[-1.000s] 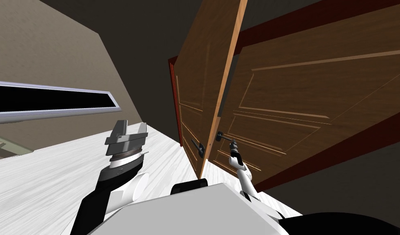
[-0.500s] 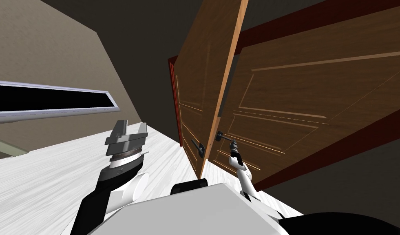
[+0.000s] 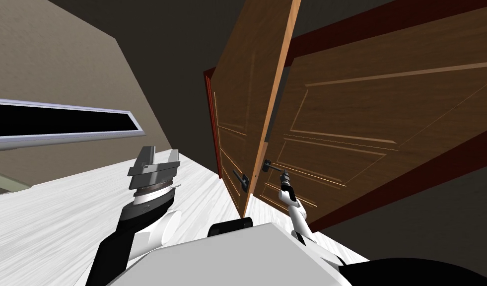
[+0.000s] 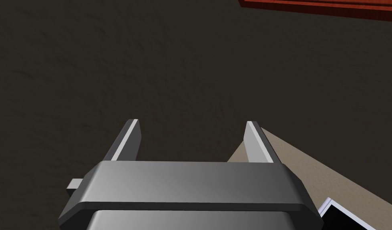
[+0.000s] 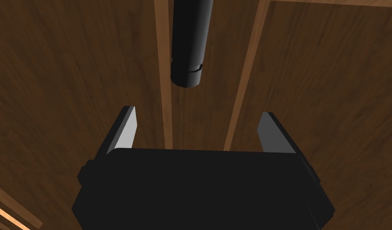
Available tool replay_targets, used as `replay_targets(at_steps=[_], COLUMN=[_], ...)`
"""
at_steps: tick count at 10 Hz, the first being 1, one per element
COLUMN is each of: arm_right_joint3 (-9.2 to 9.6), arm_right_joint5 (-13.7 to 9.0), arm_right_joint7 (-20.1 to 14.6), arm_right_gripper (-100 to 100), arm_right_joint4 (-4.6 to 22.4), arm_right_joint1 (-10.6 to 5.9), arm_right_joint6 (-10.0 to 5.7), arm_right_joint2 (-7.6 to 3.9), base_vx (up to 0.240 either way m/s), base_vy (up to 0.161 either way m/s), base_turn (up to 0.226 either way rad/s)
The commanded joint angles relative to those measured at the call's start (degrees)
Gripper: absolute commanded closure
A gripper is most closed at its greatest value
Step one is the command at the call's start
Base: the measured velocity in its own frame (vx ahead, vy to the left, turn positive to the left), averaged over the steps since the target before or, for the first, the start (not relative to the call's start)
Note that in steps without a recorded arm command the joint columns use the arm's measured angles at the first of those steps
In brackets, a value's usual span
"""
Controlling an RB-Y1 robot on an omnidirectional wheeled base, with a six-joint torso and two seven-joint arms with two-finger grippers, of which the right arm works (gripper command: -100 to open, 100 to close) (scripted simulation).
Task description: Pull the door open
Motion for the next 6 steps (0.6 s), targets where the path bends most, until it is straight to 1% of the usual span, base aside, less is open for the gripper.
replay_targets(at_steps=[1,2,3,5,6], arm_right_joint3=[-0.65,-0.89,-1.36,-1.8,-2.18], arm_right_joint5=[-1.0,-1.4,-2.3,-3.1,-4.0], arm_right_joint7=[2.2,3.0,4.7,6.4,8.2], arm_right_gripper=[-100,-100,-100,-100,-100], arm_right_joint4=[0.5,0.8,1.2,1.7,2.2], arm_right_joint1=[-0.51,-0.73,-1.27,-1.89,-2.6], arm_right_joint6=[-0.17,-0.24,-0.39,-0.55,-0.7], arm_right_joint2=[0.2,0.29,0.52,0.82,1.21], base_vx=[0.0,0.0,0.0,-0.002,-0.003], base_vy=[0.0,0.0,0.0,-0.007,-0.011], base_turn=[0.0,0.0,0.0,0.003,0.012])
